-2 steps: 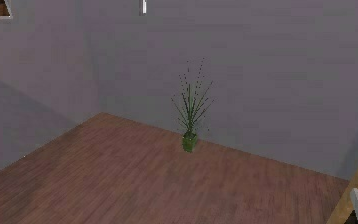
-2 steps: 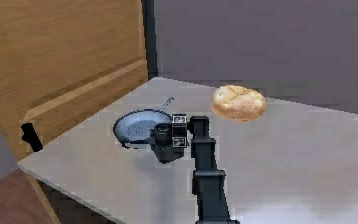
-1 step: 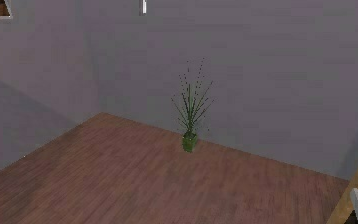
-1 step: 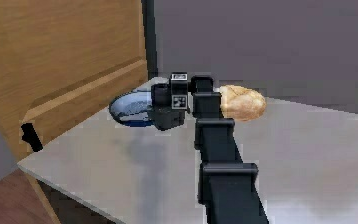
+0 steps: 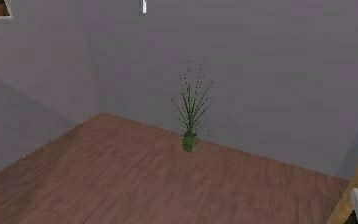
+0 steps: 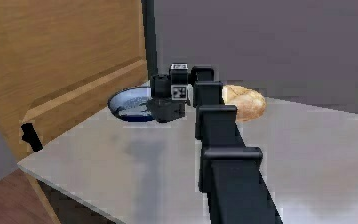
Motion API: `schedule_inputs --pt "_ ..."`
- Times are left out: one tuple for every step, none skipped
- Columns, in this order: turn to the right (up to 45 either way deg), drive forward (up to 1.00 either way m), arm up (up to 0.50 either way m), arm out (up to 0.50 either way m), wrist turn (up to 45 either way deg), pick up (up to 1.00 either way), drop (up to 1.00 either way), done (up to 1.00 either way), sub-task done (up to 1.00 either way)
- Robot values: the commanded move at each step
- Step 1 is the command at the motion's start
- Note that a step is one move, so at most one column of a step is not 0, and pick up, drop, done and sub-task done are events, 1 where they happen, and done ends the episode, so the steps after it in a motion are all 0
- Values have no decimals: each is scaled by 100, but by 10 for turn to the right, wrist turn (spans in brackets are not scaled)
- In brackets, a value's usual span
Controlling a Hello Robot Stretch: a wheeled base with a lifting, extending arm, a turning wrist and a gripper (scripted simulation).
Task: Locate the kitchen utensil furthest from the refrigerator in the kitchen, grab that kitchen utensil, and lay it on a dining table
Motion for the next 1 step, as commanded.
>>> schedule_inputs --pt "0 0 0 0 -450 0 0 0 0"
